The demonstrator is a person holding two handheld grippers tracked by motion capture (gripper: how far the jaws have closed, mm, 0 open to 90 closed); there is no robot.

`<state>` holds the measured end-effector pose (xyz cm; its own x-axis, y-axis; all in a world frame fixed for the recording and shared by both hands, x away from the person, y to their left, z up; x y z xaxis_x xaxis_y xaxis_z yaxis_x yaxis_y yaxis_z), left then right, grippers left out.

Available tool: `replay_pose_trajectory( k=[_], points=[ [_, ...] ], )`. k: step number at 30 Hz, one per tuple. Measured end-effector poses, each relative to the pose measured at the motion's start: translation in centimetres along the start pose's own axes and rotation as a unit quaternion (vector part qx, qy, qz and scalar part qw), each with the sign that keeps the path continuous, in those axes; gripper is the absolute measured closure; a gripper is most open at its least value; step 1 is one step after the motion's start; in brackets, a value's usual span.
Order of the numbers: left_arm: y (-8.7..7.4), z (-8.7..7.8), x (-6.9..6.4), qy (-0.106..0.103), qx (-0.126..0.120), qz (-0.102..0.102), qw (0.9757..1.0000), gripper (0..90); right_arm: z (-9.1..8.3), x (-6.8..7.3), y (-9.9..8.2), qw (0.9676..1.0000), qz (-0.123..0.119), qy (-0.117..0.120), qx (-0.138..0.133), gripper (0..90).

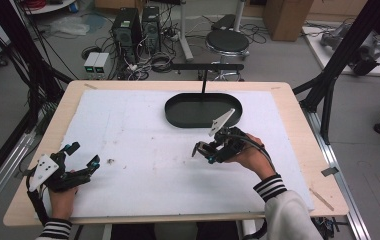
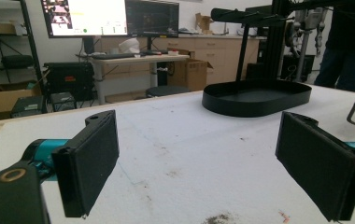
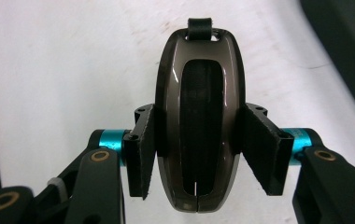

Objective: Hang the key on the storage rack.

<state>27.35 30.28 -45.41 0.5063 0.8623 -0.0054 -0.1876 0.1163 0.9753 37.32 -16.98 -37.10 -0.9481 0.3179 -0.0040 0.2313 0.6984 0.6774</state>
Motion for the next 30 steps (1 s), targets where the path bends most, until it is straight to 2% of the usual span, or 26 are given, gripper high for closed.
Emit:
replay_pose_trajectory(
  k=[4,7,9,12,16,19,20,21,28,30],
  points=[
    [0.0,0.0,0.0,0.000,0.000,0.000,1.0000,13.9,-0.6,-0.7,-0.1,0.9990,0.025,-0.027,-0.026,48.1],
    [0.0,0.0,0.0,0.000,0.000,0.000,1.0000,13.9,-1.3,-1.4,-0.3,0.9954,0.060,-0.059,-0.045,48.1],
    [0.0,0.0,0.0,0.001,0.000,0.000,1.0000,13.9,-1.9,-2.0,-0.4,0.9918,0.078,-0.075,-0.068,48.1],
    [0.0,0.0,0.0,0.001,0.000,-0.001,1.0000,13.9,-2.9,-2.9,-0.7,0.9846,0.099,-0.099,-0.105,48.1],
    [0.0,0.0,0.0,0.001,0.000,-0.001,1.0000,13.9,-3.8,-4.2,-1.2,0.9751,0.117,-0.135,-0.131,48.1],
    [0.0,0.0,0.0,0.002,0.000,-0.001,1.0000,13.8,-4.4,-5.1,-1.6,0.9685,0.130,-0.150,-0.150,48.1],
    [0.0,0.0,0.0,0.002,0.000,-0.001,1.0000,13.9,-4.4,-5.1,-1.6,0.9685,0.130,-0.150,-0.150,48.1],
    [0.0,0.0,0.0,0.002,0.000,-0.001,1.0000,13.9,-4.8,-5.6,-1.9,0.9640,0.134,-0.166,-0.159,48.1],
    [0.0,0.0,0.0,0.001,-0.001,-0.002,1.0000,13.9,-5.9,-7.0,-1.8,0.9555,0.137,-0.192,-0.177,48.1],
    [0.0,0.0,0.0,0.001,0.000,-0.002,1.0000,13.9,-6.4,-7.4,-1.7,0.9519,0.141,-0.202,-0.182,48.1]
  ],
)
Point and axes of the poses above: each handheld gripper's, and its own axes: z roughly forward along the jaws, y roughly out of its top, x roughly to its left, the point moved 1 cm from there along z, roughly forward along the jaws, and after that the axes turned 11 degrees about -x, right-handed, at the moved point
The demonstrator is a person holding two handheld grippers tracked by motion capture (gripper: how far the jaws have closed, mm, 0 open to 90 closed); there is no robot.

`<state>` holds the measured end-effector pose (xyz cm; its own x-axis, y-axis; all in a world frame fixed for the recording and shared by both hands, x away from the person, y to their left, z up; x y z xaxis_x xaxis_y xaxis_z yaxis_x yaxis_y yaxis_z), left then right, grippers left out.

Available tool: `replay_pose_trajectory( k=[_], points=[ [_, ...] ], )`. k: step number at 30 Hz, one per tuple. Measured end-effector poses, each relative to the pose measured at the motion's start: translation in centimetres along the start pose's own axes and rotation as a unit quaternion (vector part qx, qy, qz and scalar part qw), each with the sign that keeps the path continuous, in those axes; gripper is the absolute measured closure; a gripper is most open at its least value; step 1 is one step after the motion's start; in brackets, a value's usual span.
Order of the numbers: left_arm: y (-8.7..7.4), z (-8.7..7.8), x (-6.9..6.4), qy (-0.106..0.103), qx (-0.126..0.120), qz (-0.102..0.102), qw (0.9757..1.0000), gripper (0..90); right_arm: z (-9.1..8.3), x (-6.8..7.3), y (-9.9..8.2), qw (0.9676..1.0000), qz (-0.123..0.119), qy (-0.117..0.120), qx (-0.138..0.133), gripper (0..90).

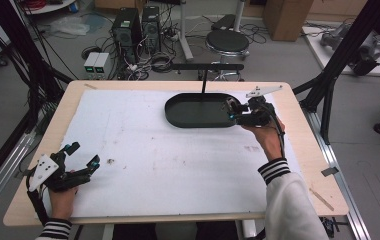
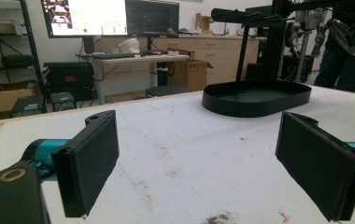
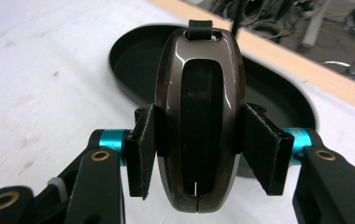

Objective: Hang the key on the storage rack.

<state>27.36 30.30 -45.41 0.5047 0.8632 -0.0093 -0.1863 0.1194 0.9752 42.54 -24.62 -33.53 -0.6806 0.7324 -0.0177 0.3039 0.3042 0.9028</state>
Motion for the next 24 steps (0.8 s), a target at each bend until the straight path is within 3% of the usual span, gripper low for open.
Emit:
replay_pose_trajectory(
  k=[4,5,9,24],
  points=[
    [0.0,0.0,0.0,0.000,0.000,0.000,1.0000,13.9,-0.3,-1.0,0.5,0.9997,0.014,-0.015,-0.016,48.1],
    [0.0,0.0,0.0,0.000,0.000,0.000,1.0000,13.9,-0.6,-1.8,1.0,0.9990,0.019,-0.032,-0.025,48.1],
    [0.0,0.0,0.0,0.000,0.000,0.000,1.0000,13.9,-1.1,-3.0,1.7,0.9969,0.041,-0.051,-0.044,48.1],
    [0.0,0.0,0.0,0.000,0.000,0.001,1.0000,13.9,-0.9,-4.9,4.0,0.9933,0.043,-0.090,-0.059,48.1]
  ],
)
Point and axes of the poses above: each handheld gripper's, and its own axes: z roughly forward along the jaws, y roughly out of its top, x roughly to its left, the point moved 1 cm from there along z, roughly forward along the jaws, and after that the axes turned 11 degrees about -x, right-handed, at the moved point
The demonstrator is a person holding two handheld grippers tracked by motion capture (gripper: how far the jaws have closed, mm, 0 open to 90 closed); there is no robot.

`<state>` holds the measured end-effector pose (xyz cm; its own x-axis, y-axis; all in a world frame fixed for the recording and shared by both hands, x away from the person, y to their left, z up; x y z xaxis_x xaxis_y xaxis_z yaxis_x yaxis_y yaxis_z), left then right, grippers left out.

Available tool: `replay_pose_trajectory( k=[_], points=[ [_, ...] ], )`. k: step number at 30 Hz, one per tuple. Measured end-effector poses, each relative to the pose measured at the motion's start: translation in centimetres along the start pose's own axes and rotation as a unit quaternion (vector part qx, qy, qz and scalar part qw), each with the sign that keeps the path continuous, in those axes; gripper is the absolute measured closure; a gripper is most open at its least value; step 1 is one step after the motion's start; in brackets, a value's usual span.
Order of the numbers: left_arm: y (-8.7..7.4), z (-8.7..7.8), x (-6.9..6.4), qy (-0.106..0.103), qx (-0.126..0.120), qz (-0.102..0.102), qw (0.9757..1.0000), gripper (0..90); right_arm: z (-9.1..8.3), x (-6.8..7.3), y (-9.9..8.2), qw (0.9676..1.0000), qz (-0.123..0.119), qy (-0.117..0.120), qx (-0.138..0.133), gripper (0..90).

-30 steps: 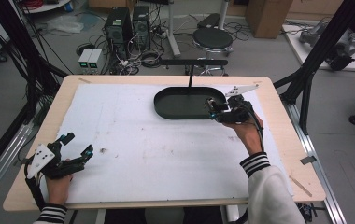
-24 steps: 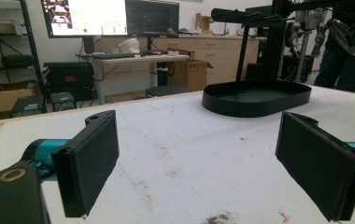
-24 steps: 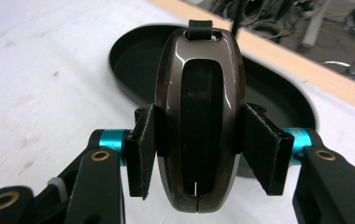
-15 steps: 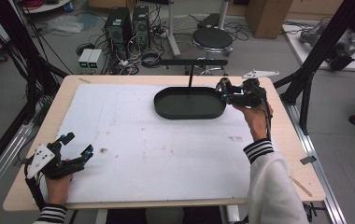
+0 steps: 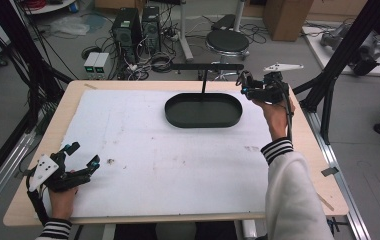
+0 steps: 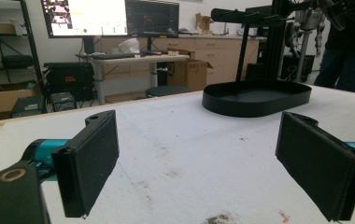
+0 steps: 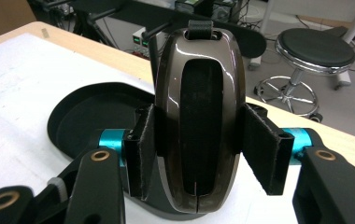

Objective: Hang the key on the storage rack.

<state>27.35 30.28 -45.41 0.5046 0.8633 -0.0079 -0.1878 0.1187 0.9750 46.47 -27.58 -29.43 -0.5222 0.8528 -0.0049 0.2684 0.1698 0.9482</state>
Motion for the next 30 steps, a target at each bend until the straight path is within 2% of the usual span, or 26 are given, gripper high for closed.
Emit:
replay_pose_trajectory(
  k=[4,9,17,30],
  points=[
    [0.0,0.0,0.0,0.000,0.000,0.000,1.0000,13.9,0.3,-0.1,0.4,1.0000,0.004,-0.004,-0.005,48.1],
    [0.0,0.0,0.0,0.000,0.000,0.000,1.0000,13.9,1.1,-0.3,1.4,0.9999,-0.007,-0.009,-0.001,48.1],
    [0.0,0.0,0.0,0.000,0.001,-0.001,1.0000,13.9,1.8,-0.8,1.6,0.9996,-0.014,-0.022,0.005,48.0],
    [0.0,0.0,0.0,0.000,0.002,0.000,1.0000,13.9,2.8,-1.2,2.4,0.9992,-0.015,-0.036,-0.008,48.0]
  ],
)
Point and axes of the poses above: each handheld gripper's, and its own axes: z roughly forward along the jaws, y roughly out of its top, x roughly to its left, the point moved 1 cm from there along z, roughly forward along the jaws, and after that the axes turned 11 degrees about -x, right-handed, at the moved point
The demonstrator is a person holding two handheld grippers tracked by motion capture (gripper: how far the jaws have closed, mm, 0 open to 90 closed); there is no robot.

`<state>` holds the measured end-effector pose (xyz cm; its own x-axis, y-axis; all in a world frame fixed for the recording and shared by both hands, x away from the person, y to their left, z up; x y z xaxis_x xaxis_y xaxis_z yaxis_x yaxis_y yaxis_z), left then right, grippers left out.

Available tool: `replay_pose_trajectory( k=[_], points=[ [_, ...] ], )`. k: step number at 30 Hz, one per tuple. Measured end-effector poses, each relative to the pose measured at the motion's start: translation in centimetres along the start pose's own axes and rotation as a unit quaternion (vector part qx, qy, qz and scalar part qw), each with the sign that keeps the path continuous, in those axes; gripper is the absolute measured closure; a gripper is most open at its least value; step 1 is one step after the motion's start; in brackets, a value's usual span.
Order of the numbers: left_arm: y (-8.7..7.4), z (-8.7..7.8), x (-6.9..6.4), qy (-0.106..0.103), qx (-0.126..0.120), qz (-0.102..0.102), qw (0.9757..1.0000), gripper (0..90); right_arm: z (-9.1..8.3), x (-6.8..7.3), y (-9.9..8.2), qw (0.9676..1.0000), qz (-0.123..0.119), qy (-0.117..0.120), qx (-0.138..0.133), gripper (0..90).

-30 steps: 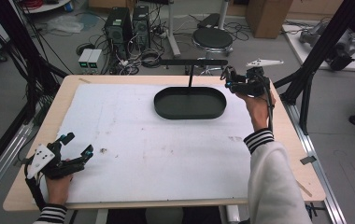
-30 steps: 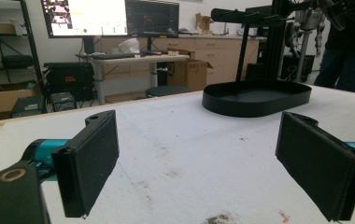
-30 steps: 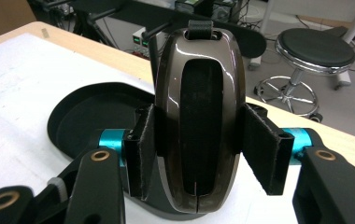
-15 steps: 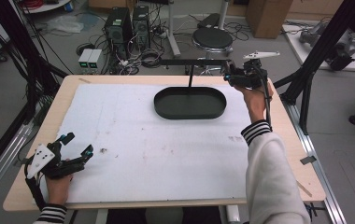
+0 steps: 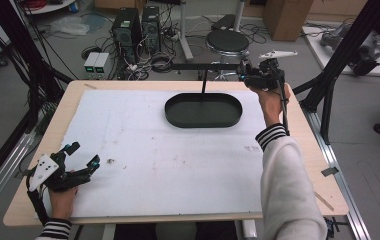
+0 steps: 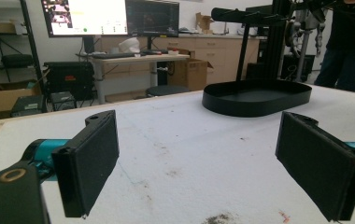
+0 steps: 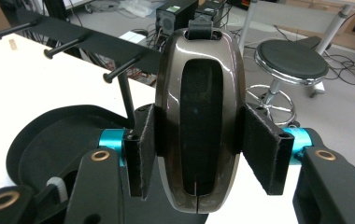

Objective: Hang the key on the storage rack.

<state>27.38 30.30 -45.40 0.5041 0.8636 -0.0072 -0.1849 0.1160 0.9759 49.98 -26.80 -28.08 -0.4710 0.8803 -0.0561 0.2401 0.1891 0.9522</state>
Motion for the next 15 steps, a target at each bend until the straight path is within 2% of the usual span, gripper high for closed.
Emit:
replay_pose_trajectory(
  k=[15],
  points=[
    [0.0,0.0,0.0,0.000,0.000,0.000,1.0000,13.9,0.7,-1.1,-0.7,0.9998,0.008,-0.017,0.002,48.0]
  ],
)
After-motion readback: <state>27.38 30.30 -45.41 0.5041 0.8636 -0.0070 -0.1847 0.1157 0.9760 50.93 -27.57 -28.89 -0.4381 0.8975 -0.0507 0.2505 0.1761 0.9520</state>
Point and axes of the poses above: each handheld gripper's, and its own axes: z roughly forward along the jaws, y roughly out of its top, x roughly to its left, the point moved 1 cm from there along z, roughly forward along the jaws, and after that the axes turned 11 degrees about -x, right-handed, at the moved point
